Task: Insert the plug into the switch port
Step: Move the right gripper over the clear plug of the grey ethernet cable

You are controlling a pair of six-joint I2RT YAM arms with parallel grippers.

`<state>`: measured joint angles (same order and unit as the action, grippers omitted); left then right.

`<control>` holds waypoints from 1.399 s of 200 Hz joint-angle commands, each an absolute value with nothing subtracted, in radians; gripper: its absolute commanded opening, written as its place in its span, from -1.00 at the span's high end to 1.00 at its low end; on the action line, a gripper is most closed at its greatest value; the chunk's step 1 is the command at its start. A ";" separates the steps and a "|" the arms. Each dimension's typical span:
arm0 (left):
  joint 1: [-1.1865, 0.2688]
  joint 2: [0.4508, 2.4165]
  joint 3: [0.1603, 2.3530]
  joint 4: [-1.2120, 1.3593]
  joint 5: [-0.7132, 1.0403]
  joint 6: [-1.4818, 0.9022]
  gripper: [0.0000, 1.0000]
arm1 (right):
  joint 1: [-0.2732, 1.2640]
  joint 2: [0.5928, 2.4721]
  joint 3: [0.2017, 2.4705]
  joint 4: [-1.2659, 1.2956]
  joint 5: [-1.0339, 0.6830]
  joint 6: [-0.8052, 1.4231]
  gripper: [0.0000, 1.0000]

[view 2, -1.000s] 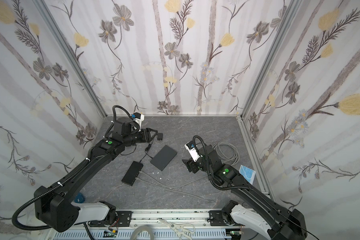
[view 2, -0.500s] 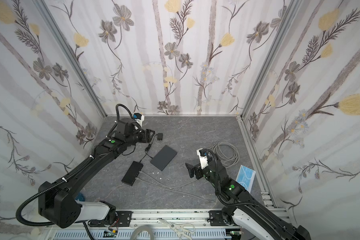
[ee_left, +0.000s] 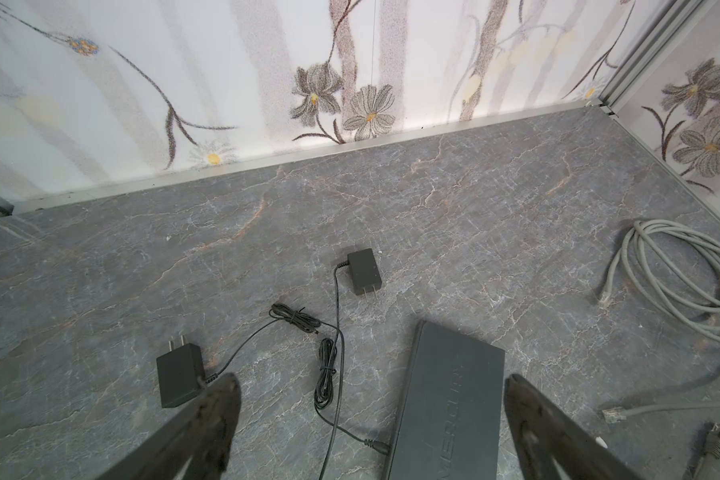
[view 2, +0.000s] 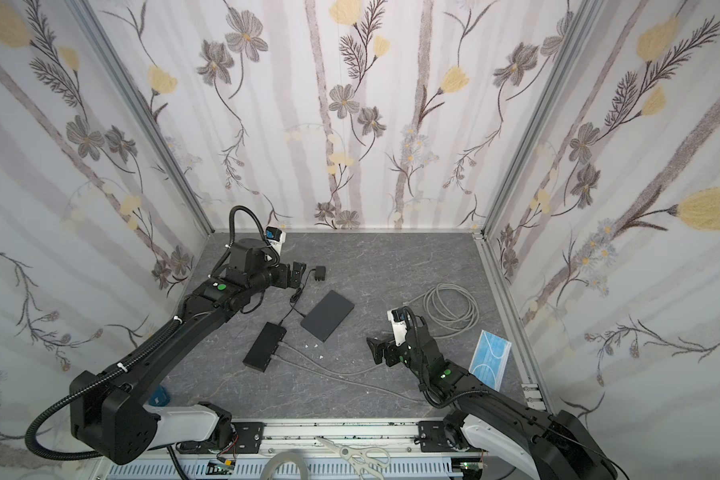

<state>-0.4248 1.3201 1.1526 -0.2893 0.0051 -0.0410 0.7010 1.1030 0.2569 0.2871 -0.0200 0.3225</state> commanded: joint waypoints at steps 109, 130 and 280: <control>-0.423 1.364 1.061 -0.104 0.359 -0.572 -1.00 | 0.702 0.765 0.256 0.077 0.064 0.361 -0.99; -0.422 1.385 1.053 -0.139 0.346 -0.512 -1.00 | 0.703 0.710 0.247 0.077 0.075 0.373 -0.99; -0.416 1.273 1.149 -0.323 0.399 -0.413 -1.00 | 0.682 1.116 0.718 -0.299 0.193 0.143 -0.78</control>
<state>-0.4171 1.3064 1.1671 -0.3485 0.4309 -0.4240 0.6823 1.0576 0.6727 -0.2268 0.1749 0.1963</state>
